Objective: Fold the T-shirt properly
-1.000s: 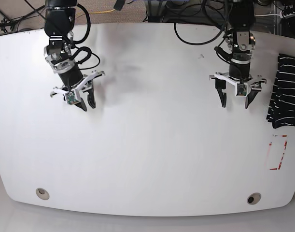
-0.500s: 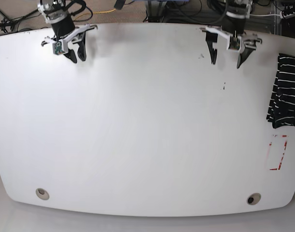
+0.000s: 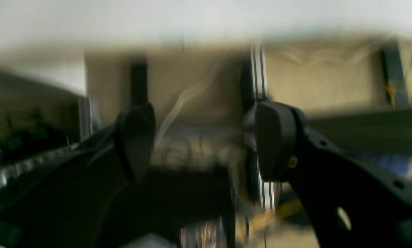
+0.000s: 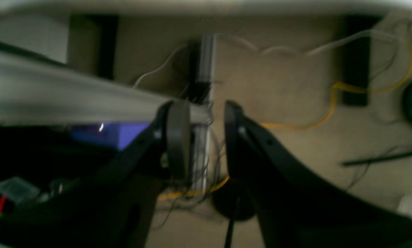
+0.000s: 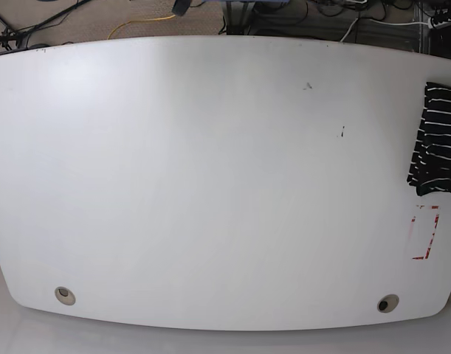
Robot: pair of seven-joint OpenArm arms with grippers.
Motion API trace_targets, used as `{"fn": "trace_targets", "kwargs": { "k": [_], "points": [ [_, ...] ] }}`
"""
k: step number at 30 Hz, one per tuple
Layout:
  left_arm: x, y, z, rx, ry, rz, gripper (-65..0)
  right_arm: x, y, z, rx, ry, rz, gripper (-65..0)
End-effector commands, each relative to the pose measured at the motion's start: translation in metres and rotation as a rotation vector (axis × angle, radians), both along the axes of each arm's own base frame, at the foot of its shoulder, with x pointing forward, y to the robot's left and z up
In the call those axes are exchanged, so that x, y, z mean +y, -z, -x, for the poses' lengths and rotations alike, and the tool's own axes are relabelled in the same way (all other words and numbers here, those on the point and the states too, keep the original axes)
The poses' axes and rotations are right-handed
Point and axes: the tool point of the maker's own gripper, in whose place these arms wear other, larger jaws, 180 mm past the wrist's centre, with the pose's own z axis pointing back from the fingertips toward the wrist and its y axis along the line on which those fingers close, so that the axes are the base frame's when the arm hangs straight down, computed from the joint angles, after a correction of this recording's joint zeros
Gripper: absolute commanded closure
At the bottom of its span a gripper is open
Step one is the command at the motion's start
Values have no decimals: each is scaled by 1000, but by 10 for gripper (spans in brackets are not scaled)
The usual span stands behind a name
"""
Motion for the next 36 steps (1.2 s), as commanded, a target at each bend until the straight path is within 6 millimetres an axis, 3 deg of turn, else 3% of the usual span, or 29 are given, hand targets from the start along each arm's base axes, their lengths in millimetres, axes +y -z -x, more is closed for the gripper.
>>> {"fn": "trace_targets", "kwargs": {
  "k": [1, 4, 10, 16, 20, 25, 36],
  "points": [
    [7, 20, 35, 89, -26, 2, -408, -10, 9, 27, 48, 40, 0, -159],
    [12, 60, 61, 186, -60, 7, -408, -6, 38, 49, 123, 34, -8, -159],
    [21, 125, 75, 301, -106, 9, -407, 0, 95, 66, 238, -22, 12, -159],
    [18, 180, 66, 388, -159, 36, -407, 2, 158, 63, 361, 44, -28, -159],
    [11, 212, 70, 489, -196, 61, -407, -4, 181, 59, 424, 80, -36, -159],
    [12, 235, 63, 588, -163, 54, -407, -6, 197, 39, 441, 110, -26, -159],
    [17, 247, 30, 624, -178, -1, -413, -20, 219, 24, 506, 18, 146, -165]
  ]
}}
